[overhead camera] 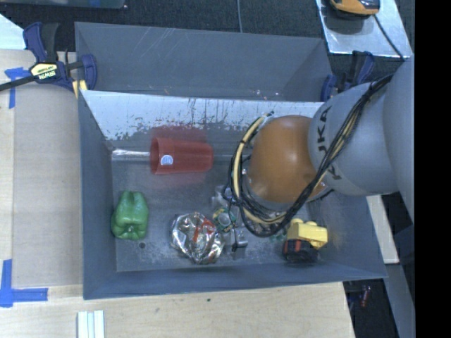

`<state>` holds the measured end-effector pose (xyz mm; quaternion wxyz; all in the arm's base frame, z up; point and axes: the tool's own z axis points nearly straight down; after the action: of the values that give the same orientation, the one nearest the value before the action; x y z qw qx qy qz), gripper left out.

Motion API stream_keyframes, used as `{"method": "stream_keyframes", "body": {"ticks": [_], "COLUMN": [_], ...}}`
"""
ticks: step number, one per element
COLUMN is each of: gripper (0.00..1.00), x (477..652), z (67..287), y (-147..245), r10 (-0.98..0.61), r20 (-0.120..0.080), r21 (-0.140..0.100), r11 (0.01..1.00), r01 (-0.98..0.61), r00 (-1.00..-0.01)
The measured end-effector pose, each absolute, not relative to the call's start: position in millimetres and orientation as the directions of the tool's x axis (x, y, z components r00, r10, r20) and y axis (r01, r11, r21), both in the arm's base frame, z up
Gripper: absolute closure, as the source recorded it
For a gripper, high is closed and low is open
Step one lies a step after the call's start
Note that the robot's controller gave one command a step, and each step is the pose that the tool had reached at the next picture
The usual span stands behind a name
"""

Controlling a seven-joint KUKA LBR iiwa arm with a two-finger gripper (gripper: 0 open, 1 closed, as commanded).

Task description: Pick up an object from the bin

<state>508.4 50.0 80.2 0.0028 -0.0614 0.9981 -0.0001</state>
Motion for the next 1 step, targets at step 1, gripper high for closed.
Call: {"method": "stream_keyframes", "body": {"ticks": [1], "gripper": [0.0], "x": [506.2], "z": [91.3], "y": [49.6], "r10": [-0.326], "r20": [-0.008], "r21": [-0.003], "r11": [0.945], "r01": [-0.326], "r00": [-0.945]}}
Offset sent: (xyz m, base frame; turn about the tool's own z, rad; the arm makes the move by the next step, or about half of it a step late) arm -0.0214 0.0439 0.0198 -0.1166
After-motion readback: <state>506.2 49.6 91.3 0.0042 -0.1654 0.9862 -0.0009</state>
